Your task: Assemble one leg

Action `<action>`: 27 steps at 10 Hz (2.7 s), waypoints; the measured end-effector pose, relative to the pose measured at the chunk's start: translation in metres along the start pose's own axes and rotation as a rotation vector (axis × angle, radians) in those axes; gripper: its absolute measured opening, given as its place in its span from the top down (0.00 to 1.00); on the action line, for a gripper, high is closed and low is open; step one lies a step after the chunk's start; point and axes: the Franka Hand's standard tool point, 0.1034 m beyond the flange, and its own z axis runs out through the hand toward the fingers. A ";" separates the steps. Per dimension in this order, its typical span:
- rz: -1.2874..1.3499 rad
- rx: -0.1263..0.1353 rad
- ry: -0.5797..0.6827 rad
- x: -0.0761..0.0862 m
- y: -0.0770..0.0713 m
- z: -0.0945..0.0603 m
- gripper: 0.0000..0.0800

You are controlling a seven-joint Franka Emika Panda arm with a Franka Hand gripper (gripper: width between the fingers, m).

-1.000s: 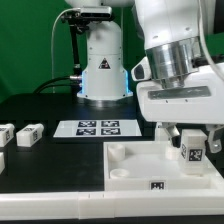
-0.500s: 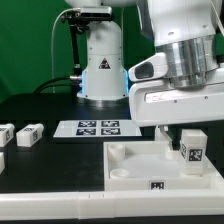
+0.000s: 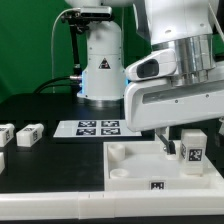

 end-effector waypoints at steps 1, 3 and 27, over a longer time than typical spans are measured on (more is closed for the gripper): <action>0.000 0.000 0.000 0.000 0.000 0.000 0.30; 0.000 0.000 0.000 0.000 0.000 0.000 0.55; 0.377 -0.006 0.029 -0.005 0.001 0.002 0.19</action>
Offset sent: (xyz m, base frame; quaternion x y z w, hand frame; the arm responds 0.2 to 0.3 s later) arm 0.0000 0.0000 0.0000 0.0000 0.0000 0.0000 1.0000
